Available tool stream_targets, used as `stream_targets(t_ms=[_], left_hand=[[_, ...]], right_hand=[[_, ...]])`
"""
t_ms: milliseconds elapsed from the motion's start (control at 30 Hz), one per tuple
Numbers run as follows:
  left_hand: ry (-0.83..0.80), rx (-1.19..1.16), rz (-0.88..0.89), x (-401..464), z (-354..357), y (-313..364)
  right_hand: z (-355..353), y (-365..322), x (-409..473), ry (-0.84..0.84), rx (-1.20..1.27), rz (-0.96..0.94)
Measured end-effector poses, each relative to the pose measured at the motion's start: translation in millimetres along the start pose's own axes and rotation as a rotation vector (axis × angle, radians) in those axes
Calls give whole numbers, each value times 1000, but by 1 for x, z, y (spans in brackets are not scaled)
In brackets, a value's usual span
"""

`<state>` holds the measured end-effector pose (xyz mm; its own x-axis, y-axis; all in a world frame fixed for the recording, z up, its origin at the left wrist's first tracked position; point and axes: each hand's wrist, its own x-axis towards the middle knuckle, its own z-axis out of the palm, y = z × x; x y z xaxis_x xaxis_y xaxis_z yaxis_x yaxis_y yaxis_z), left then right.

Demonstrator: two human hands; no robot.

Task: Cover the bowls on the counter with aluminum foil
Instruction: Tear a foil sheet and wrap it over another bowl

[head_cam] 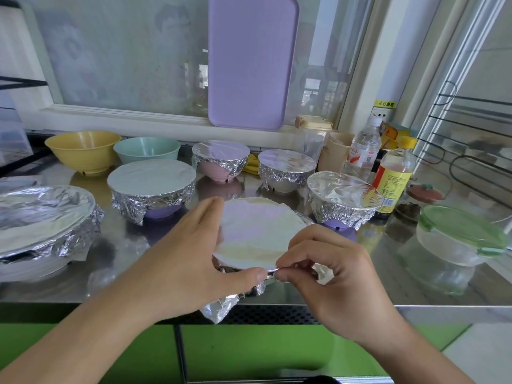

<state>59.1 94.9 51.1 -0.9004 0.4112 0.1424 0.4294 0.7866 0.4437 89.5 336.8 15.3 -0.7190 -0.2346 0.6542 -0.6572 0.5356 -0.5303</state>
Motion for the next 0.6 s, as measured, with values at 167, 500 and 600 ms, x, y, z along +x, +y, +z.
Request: stream_targets(t_ms=[167,500,600], left_hand=[[-21,-87,8,4,-6,-5],[70,-72,53,7,2,-10],[56,-41,48,10,1,-17]], right_hand=[[6,-8,3,-24,29,-43],[5,-2,5,6,5,-23],[0,-2,6,-26,70,-11]])
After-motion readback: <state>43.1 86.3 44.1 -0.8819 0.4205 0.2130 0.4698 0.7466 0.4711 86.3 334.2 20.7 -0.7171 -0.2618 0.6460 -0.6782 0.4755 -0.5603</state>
